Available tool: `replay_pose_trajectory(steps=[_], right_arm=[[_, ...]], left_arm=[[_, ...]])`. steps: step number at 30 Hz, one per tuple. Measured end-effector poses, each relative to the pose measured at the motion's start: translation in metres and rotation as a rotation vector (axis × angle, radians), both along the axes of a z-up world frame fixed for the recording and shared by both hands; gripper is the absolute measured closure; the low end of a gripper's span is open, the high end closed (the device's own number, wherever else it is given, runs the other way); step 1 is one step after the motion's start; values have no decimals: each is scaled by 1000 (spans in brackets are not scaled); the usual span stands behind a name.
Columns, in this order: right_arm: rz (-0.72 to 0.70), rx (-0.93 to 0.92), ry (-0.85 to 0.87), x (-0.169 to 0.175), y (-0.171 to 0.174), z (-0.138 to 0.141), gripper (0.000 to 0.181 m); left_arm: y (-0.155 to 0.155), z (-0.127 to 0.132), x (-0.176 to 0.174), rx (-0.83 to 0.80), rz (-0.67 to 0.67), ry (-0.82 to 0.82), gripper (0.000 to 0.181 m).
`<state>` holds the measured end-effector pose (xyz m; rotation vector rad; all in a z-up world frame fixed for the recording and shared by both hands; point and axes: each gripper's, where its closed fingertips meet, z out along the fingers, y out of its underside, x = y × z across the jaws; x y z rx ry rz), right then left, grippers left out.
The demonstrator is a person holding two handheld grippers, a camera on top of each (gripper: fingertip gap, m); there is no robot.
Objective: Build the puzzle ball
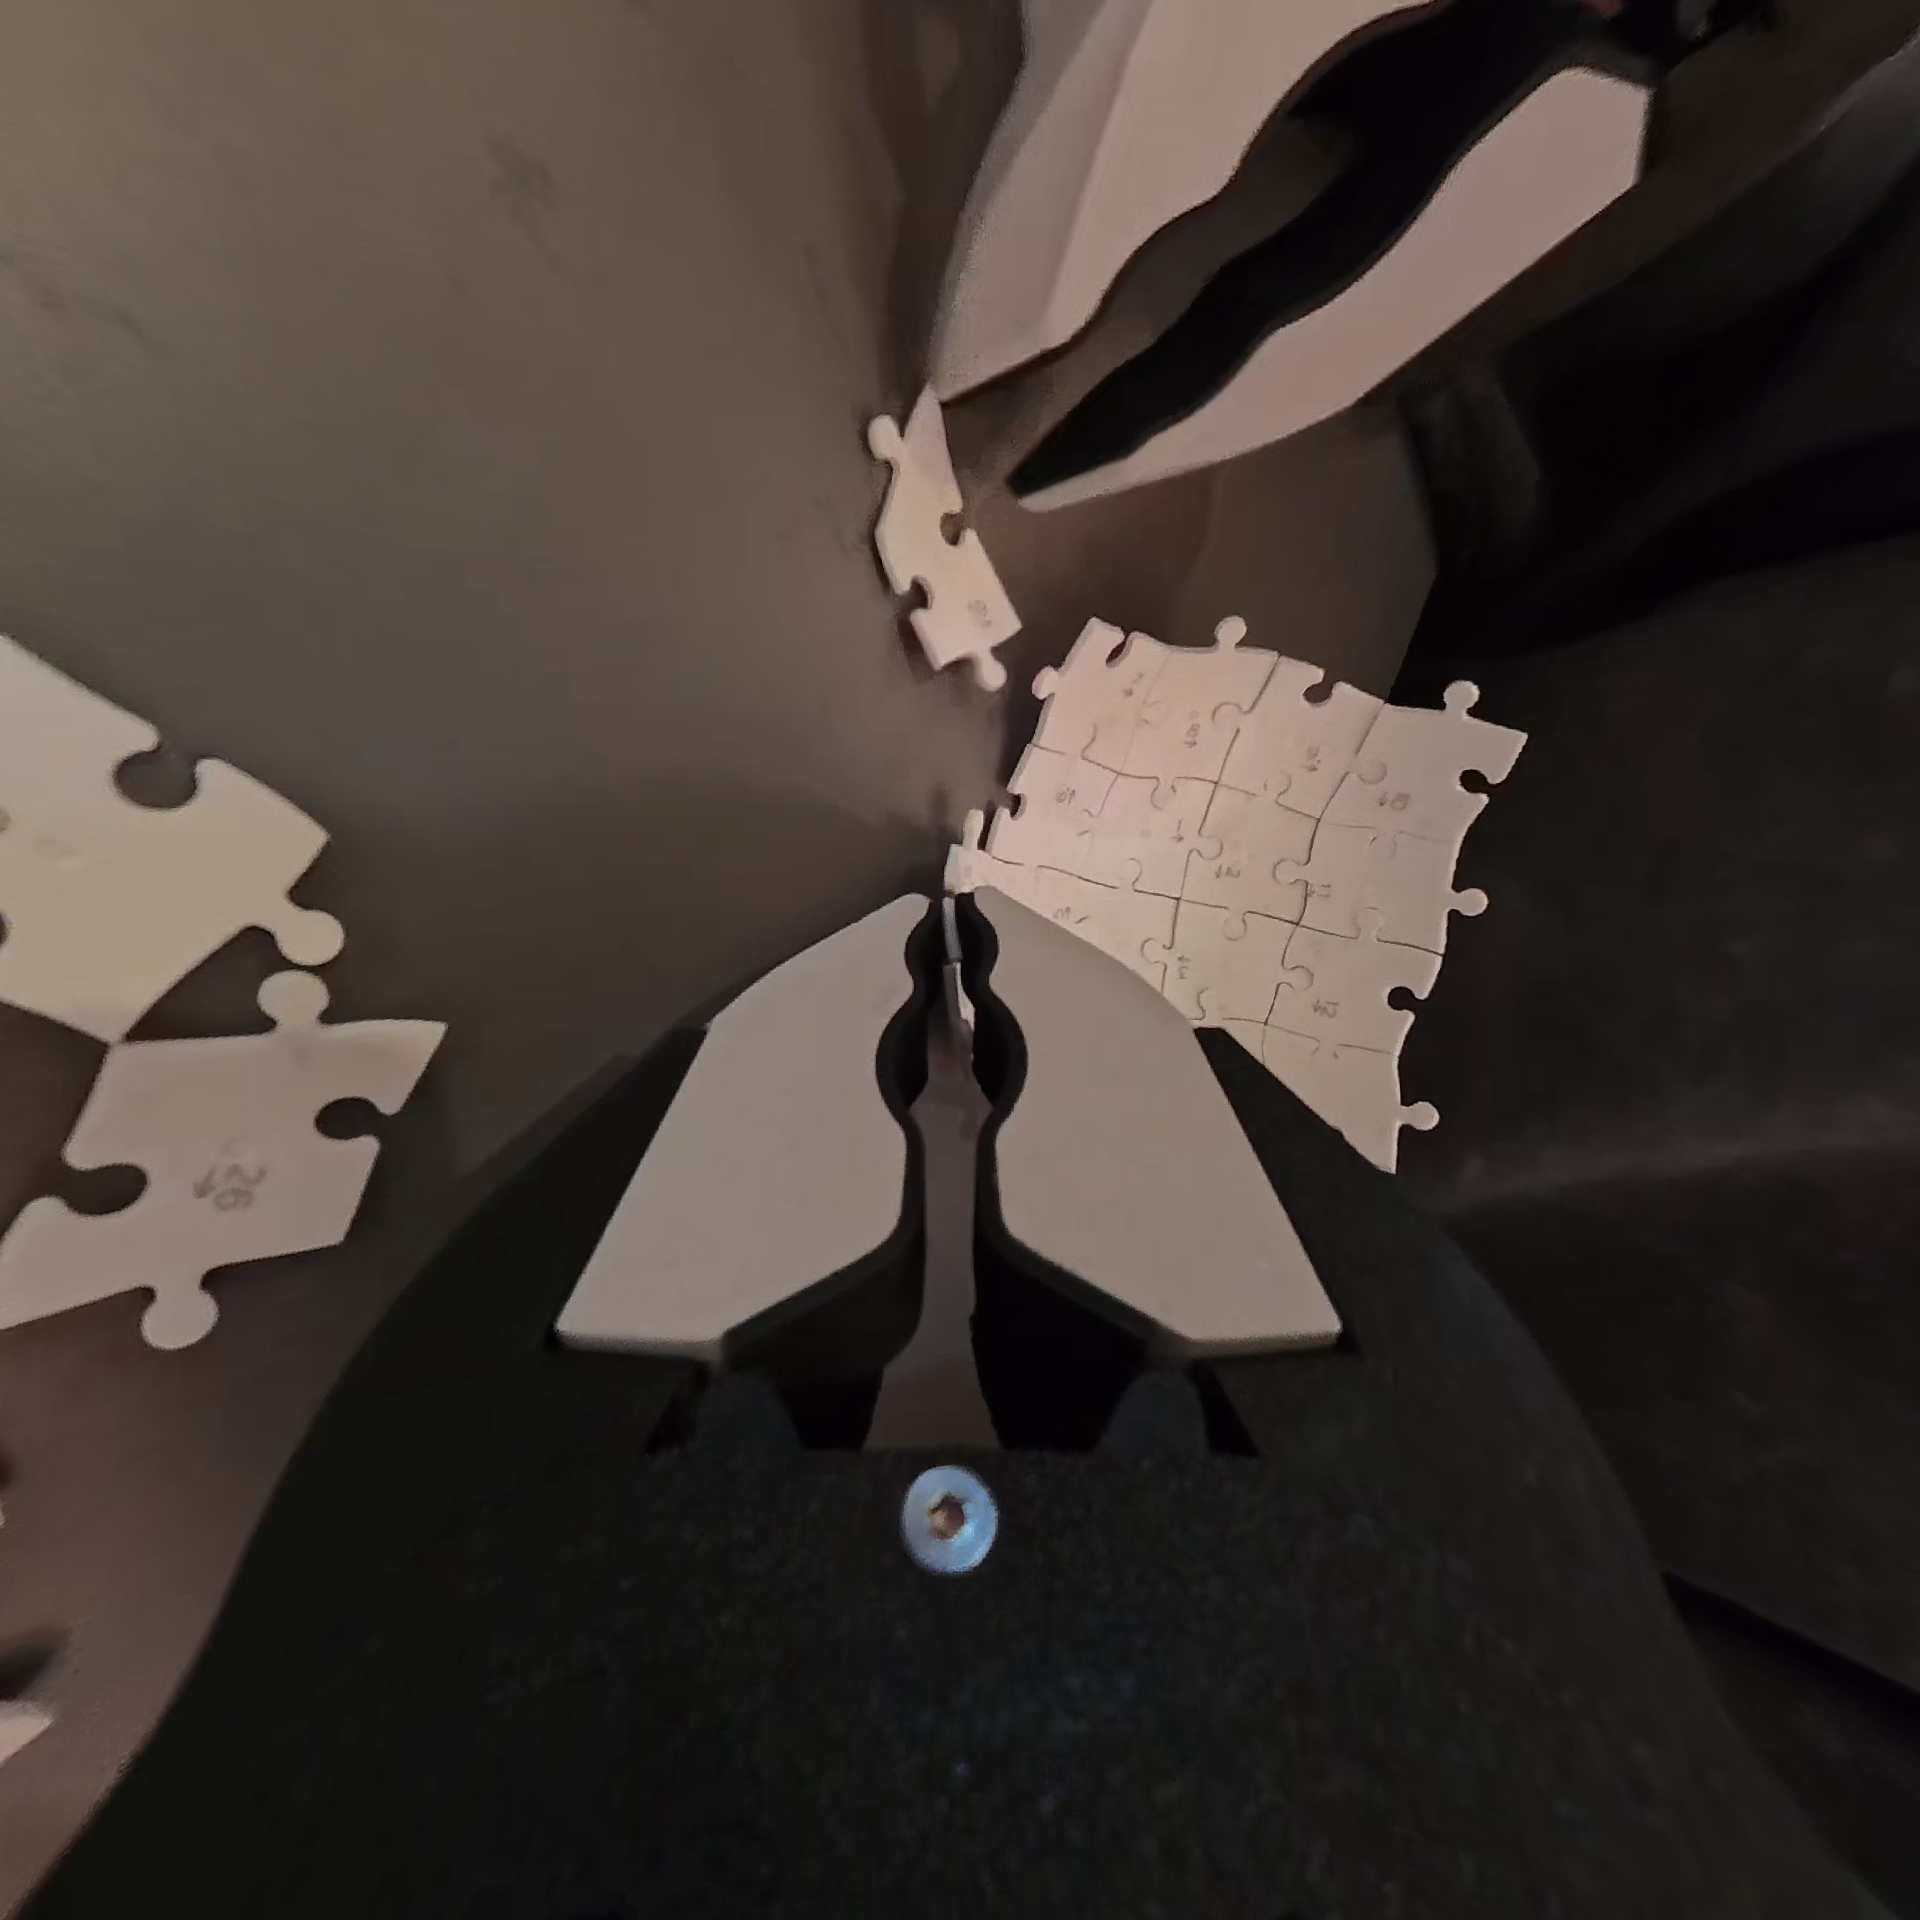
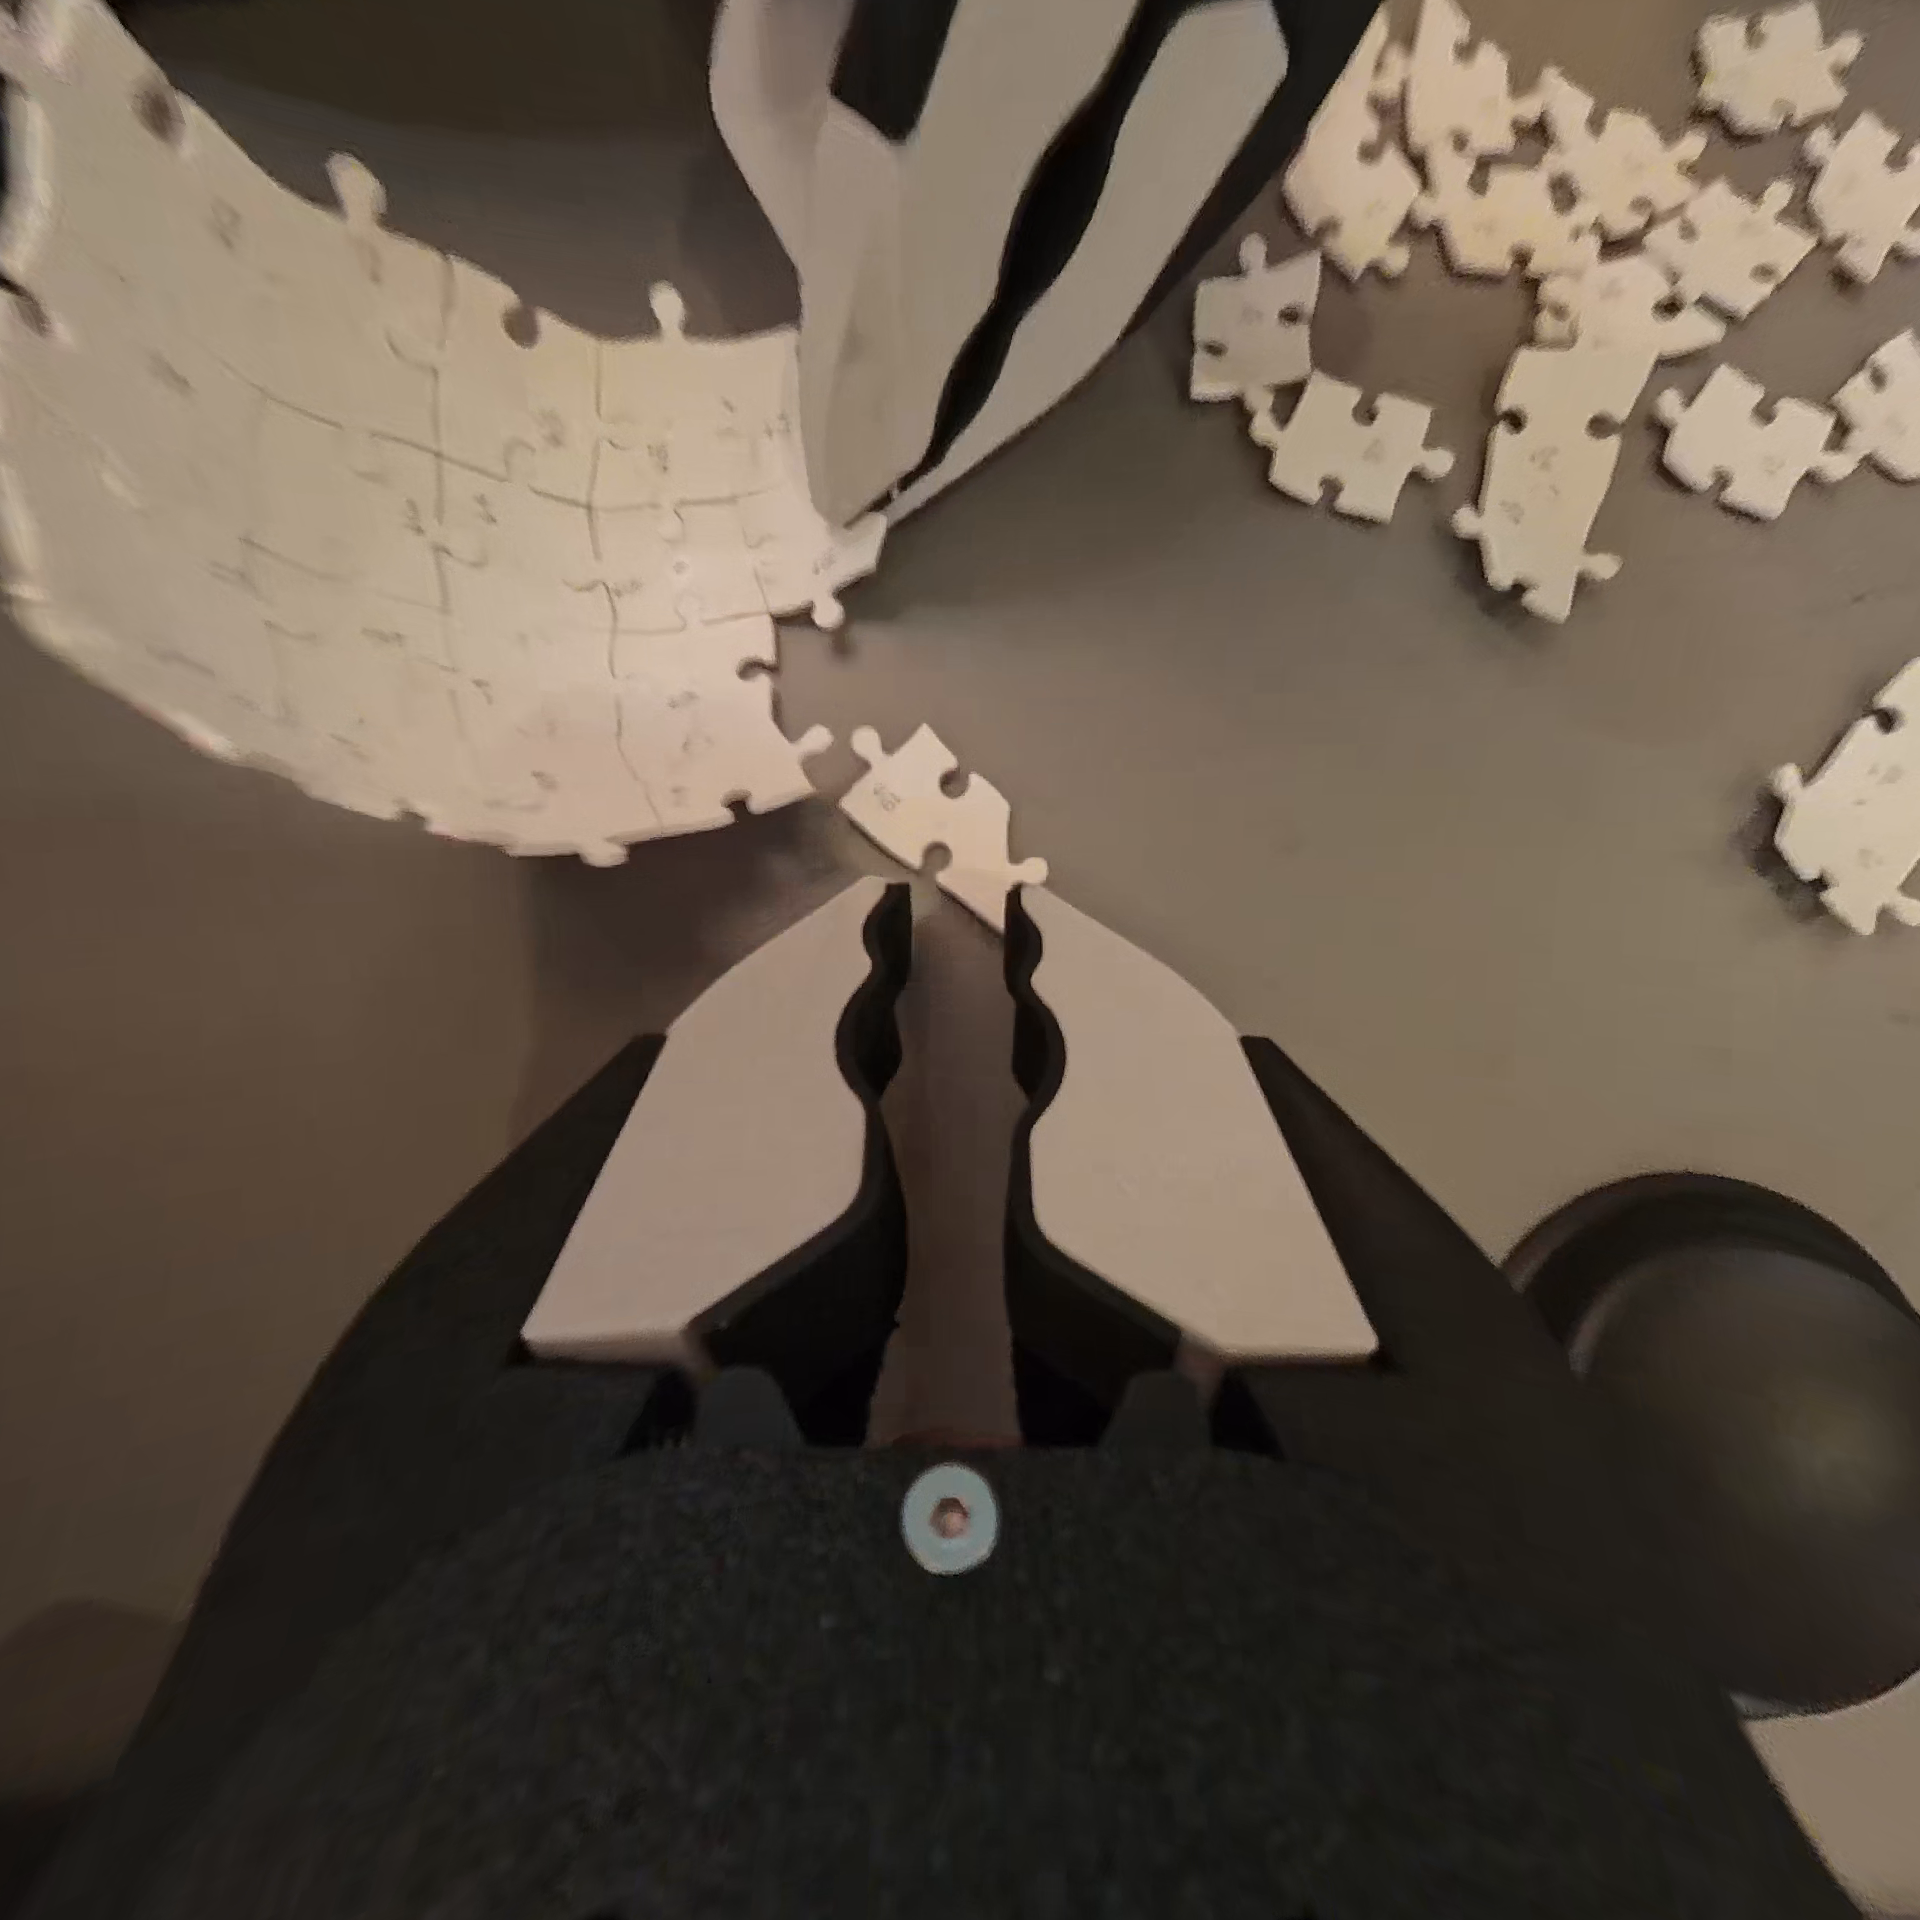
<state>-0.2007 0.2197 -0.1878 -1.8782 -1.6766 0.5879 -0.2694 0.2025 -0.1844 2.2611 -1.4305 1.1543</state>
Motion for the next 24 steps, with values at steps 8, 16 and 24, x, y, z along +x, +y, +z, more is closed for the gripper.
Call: replay_pose_trajectory(steps=[8,16,24], right_arm=[[-65,55,-40,1,22,-6,165],[9,-9,11,-7,6,-2,160],[-53,-37,17,-7,2,-7,160]], left_arm=[[0,0,1,15,-12,-9,179],[2,0,1,13,0,-26,179],[2,1,-2,18,11,-30,179]])
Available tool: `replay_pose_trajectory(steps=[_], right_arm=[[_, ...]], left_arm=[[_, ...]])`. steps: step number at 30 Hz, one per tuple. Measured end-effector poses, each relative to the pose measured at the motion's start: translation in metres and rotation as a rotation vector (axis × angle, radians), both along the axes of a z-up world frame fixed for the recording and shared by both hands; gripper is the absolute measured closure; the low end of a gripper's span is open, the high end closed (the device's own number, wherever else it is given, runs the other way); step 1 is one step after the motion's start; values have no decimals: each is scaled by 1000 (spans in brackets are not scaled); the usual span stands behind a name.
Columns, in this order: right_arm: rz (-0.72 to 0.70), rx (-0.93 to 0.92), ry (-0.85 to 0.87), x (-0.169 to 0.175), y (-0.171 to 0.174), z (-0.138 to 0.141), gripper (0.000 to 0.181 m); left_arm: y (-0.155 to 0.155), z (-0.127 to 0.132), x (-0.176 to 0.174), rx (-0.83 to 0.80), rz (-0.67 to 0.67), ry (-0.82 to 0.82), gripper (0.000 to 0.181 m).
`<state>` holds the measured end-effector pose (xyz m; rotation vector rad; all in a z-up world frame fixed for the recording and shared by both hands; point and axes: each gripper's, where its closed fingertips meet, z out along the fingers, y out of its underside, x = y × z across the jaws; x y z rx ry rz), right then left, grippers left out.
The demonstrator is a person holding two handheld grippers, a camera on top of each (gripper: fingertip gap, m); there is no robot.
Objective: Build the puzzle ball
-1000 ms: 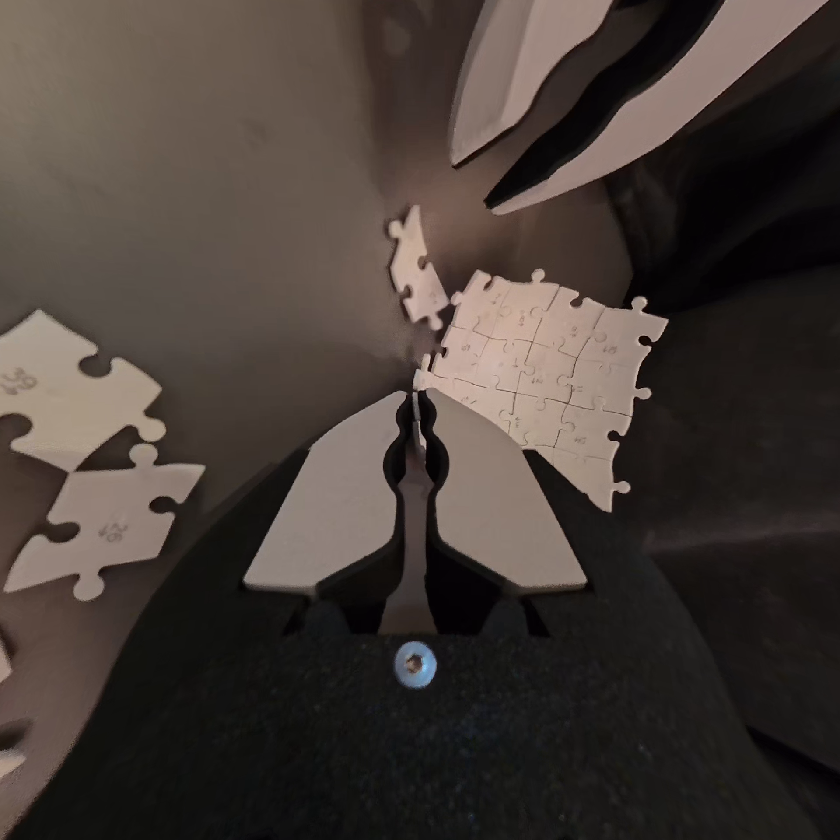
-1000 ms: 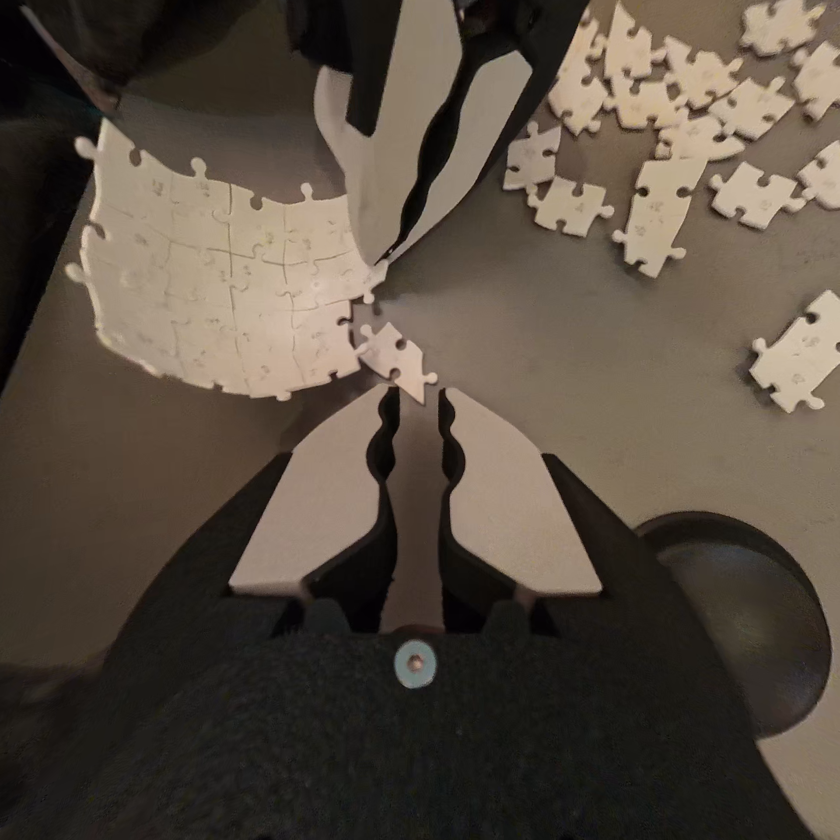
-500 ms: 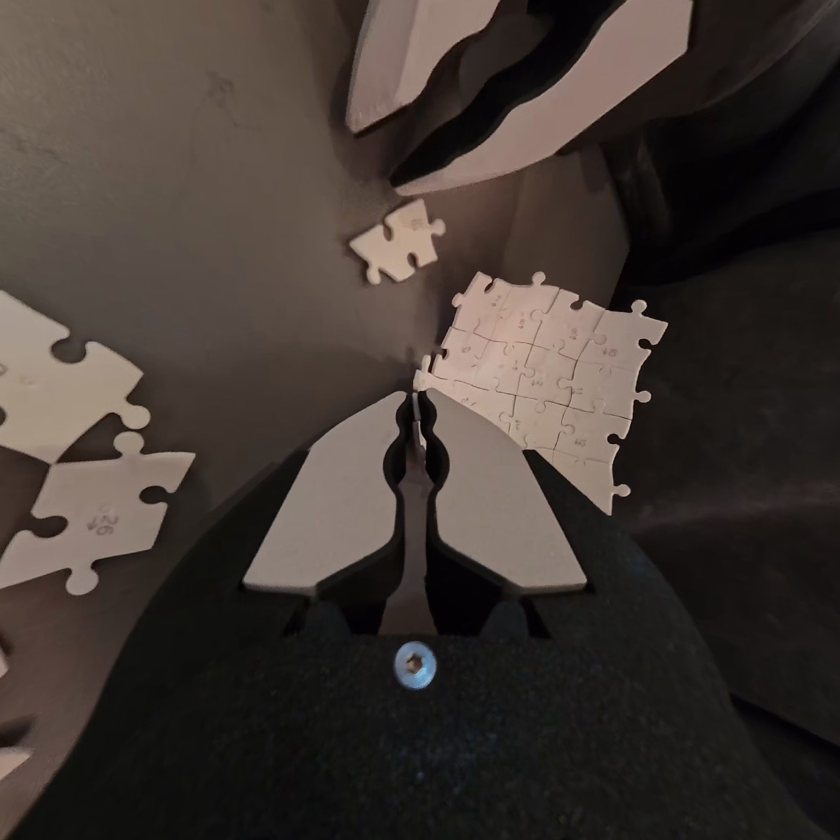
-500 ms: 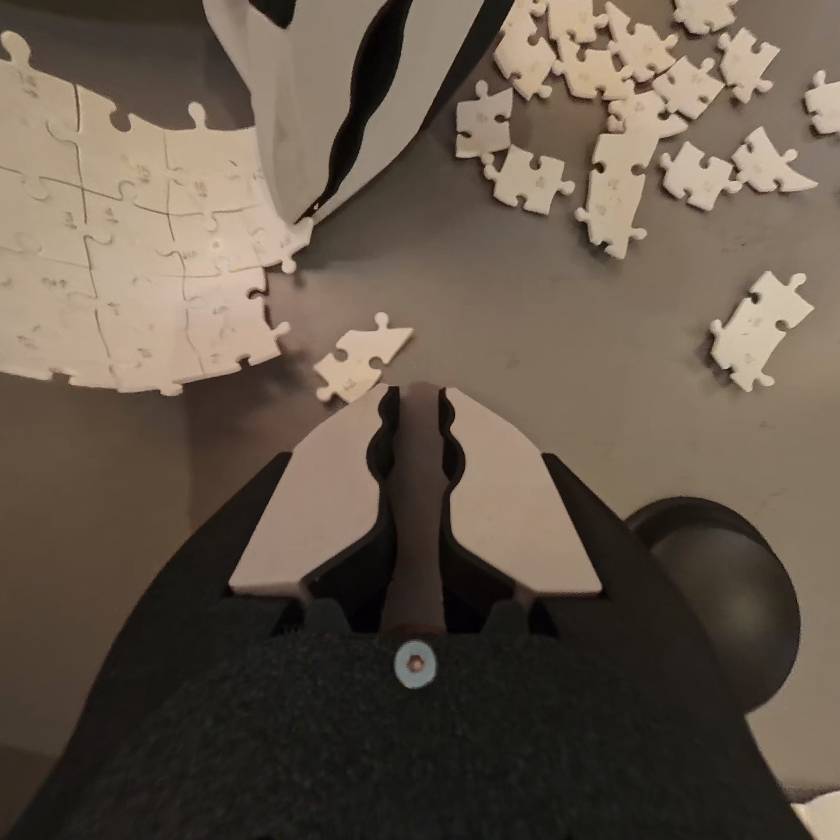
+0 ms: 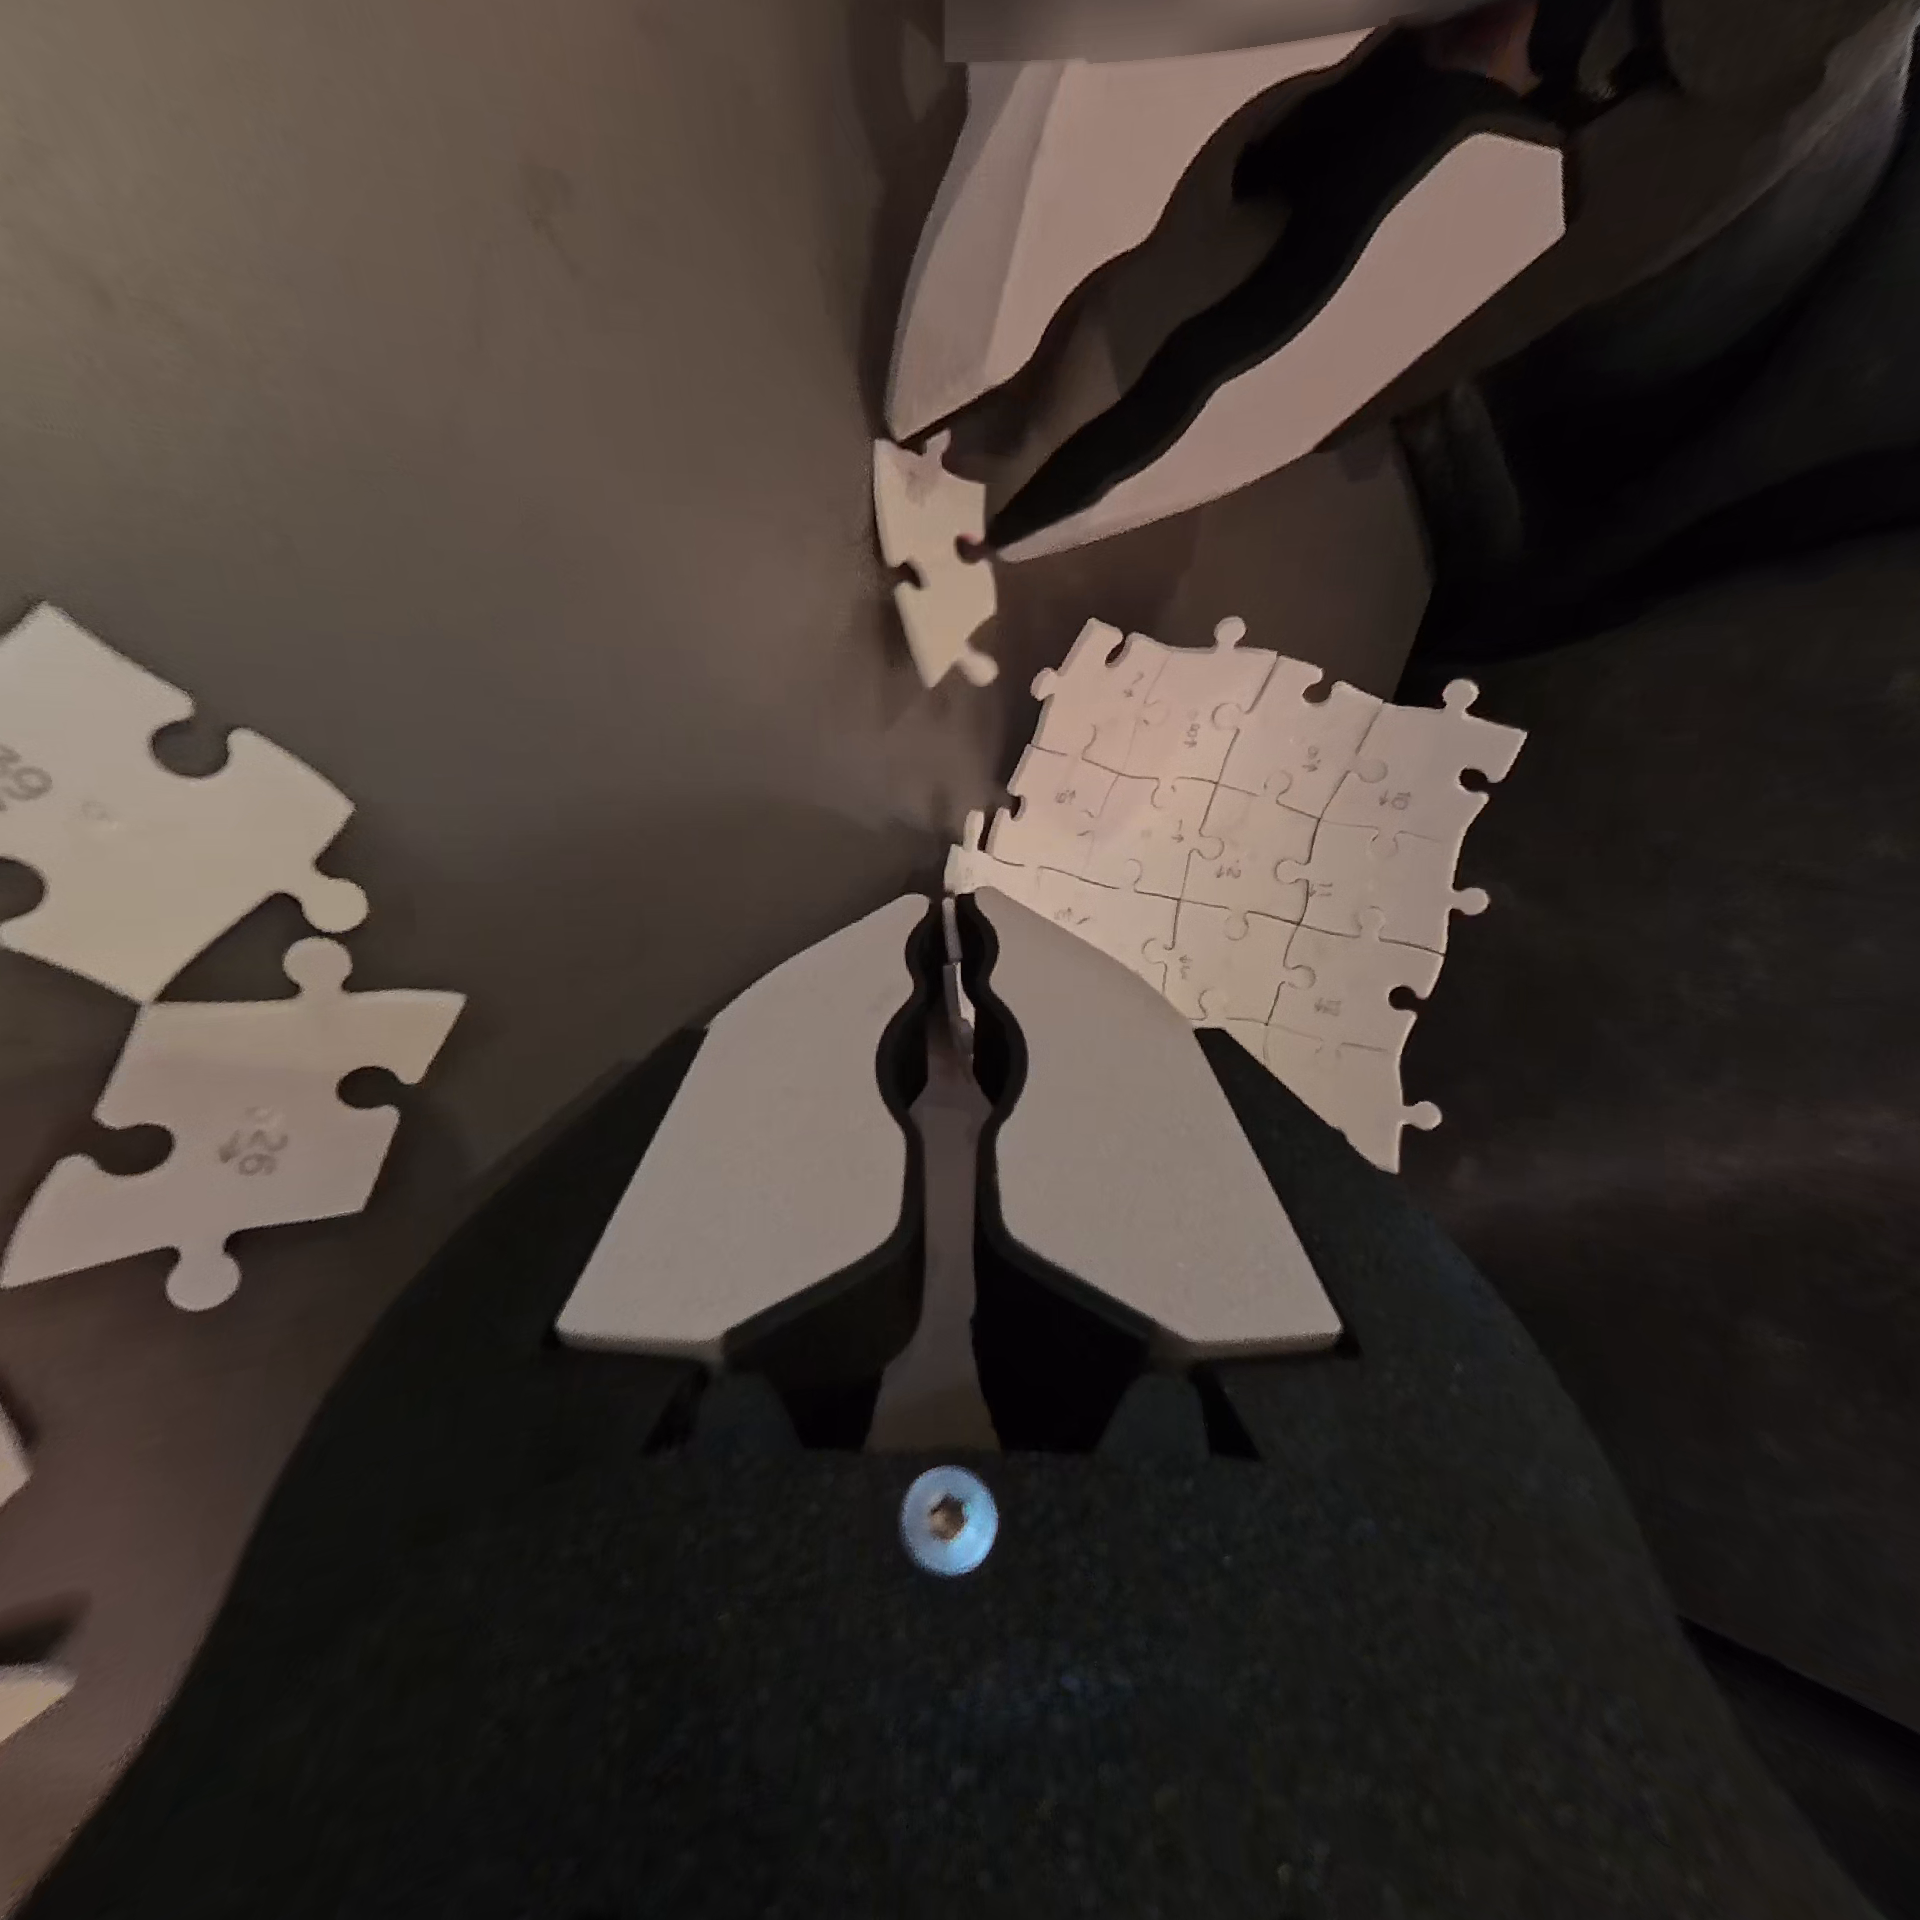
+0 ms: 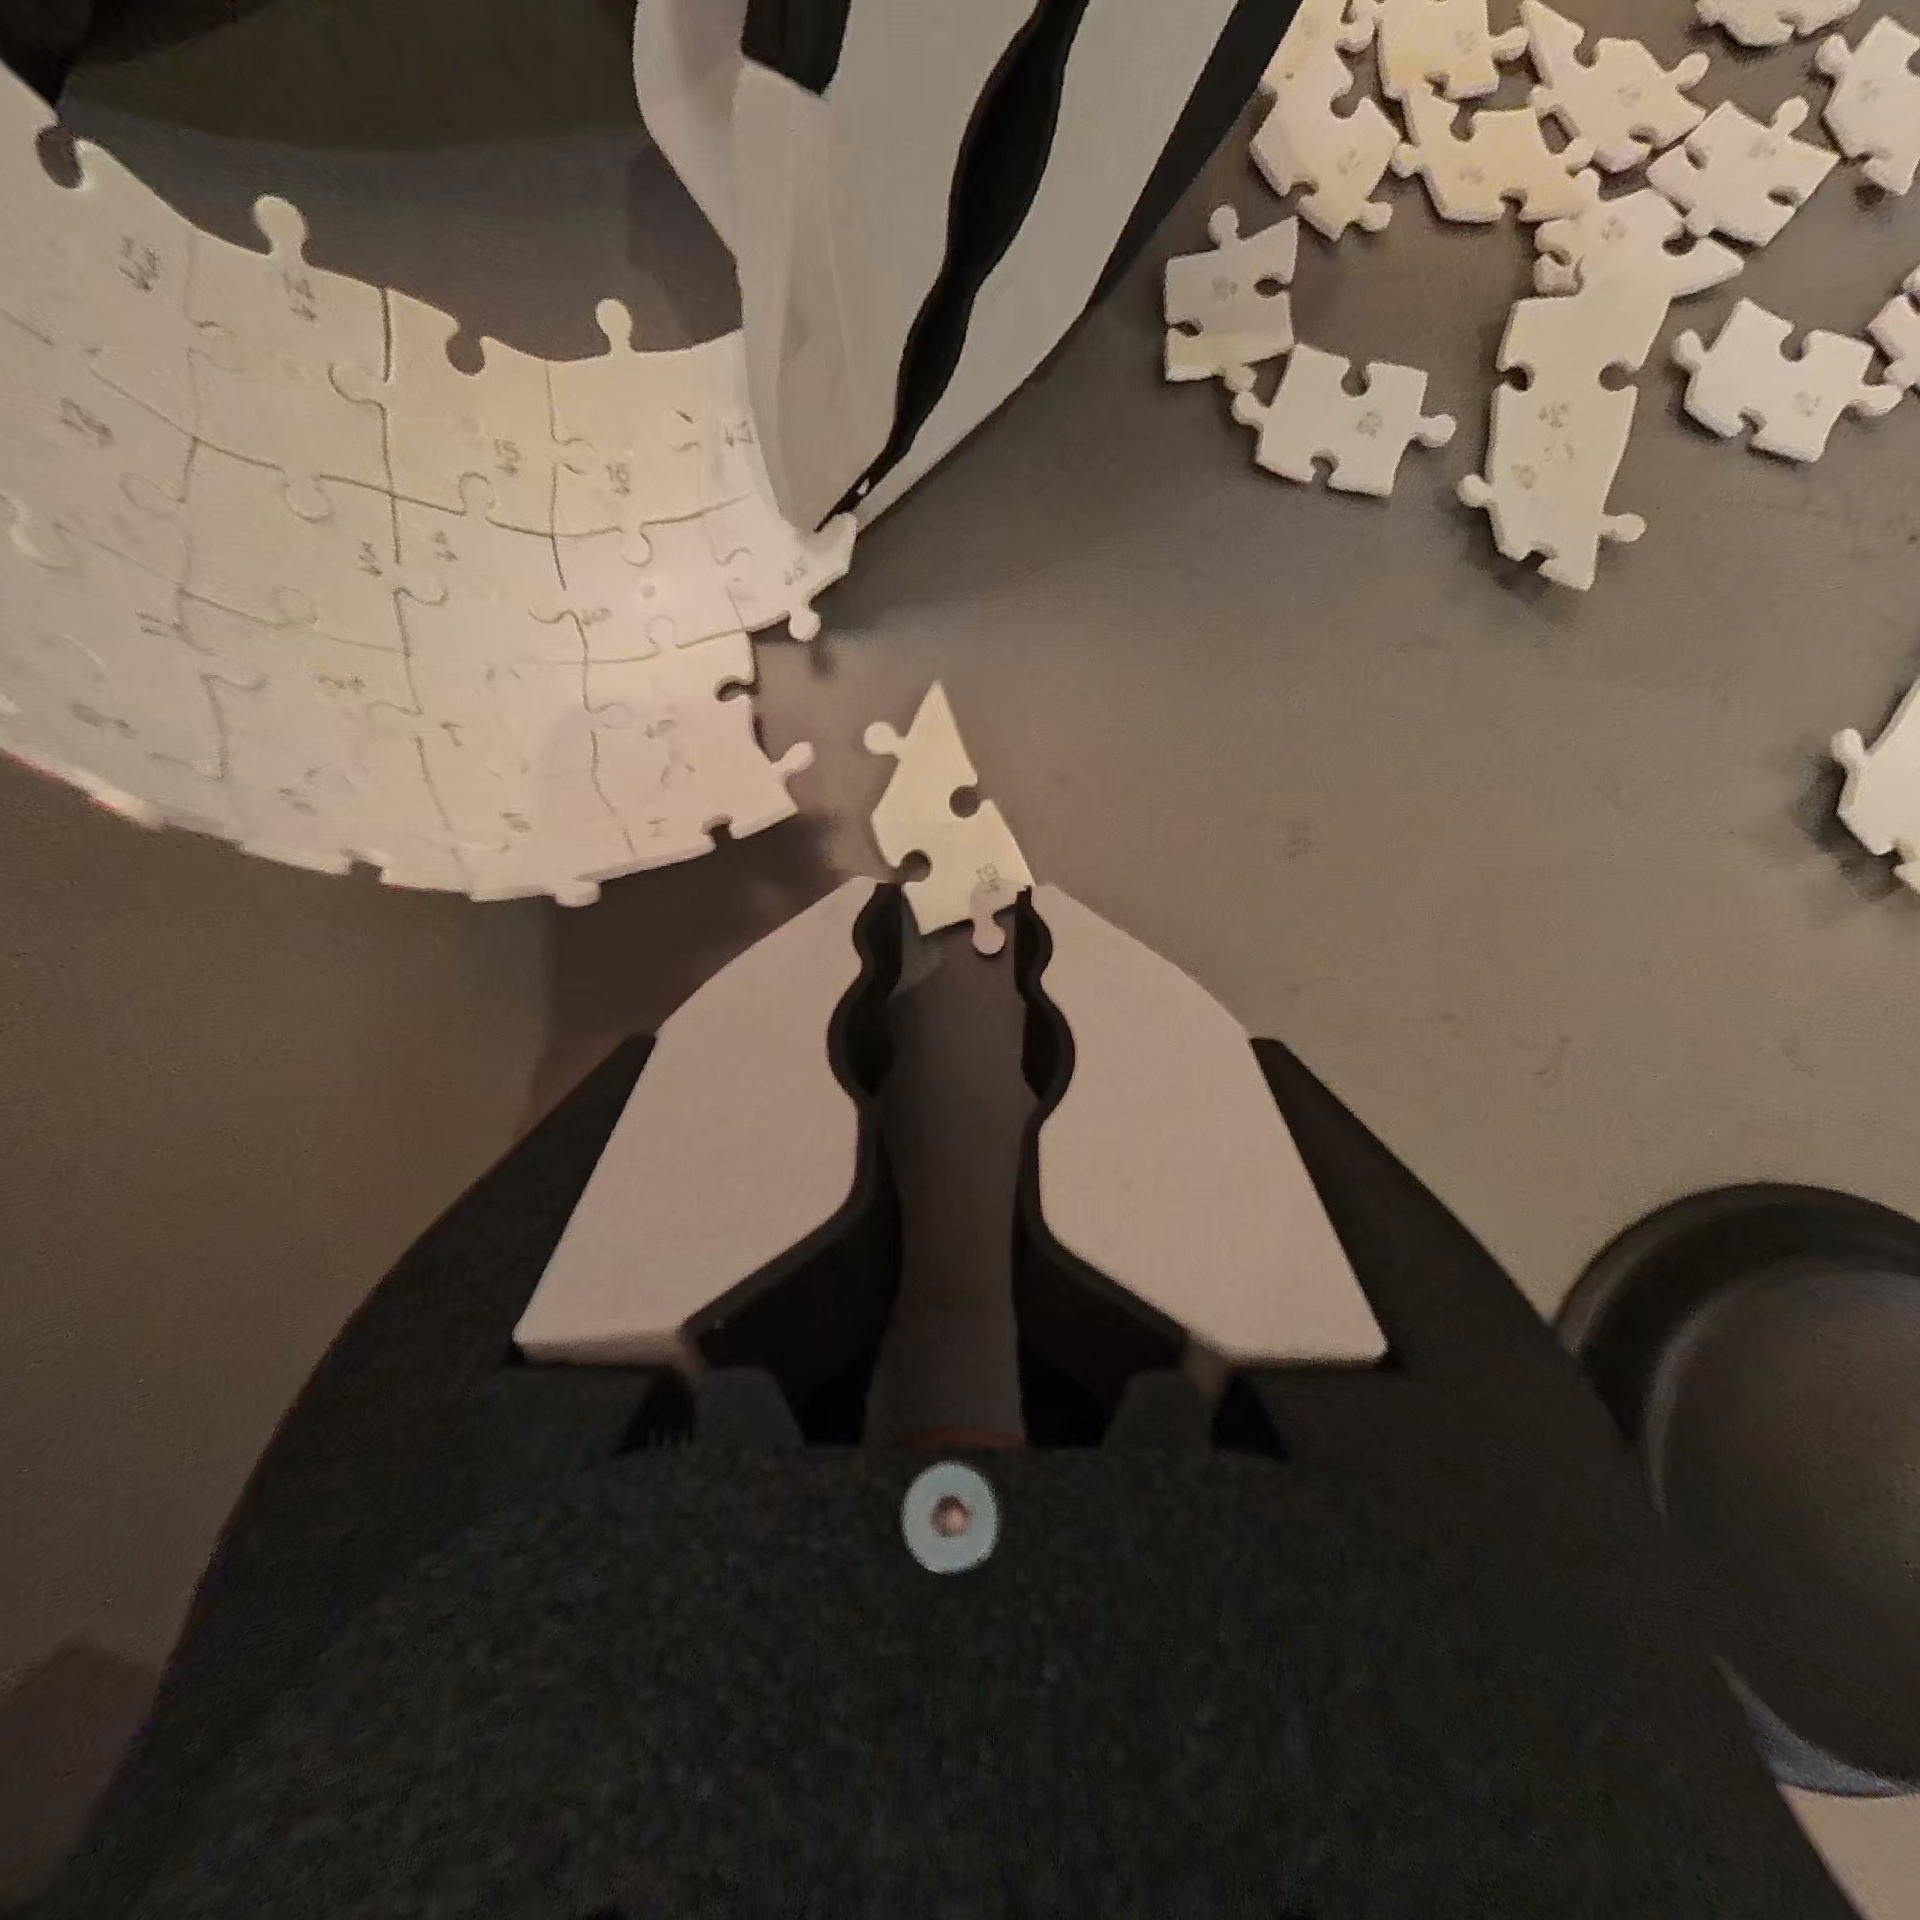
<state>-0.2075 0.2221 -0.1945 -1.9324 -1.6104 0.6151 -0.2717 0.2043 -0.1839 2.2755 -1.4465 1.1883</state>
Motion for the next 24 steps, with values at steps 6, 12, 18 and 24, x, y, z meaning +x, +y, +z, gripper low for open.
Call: replay_pose_trajectory(steps=[6,12,18,24], right_arm=[[-12,-22,44,-1,-8,12,160],[21,-1,27,0,-8,12,161],[129,-21,21,-5,-9,2,155],[122,81,15,-14,-5,1,152]], left_arm=[[0,0,-1,-6,6,-3,179],[0,0,-2,-2,3,-4,179],[-1,0,-2,-11,5,-6,179],[-1,0,-2,-8,3,-4,179]])
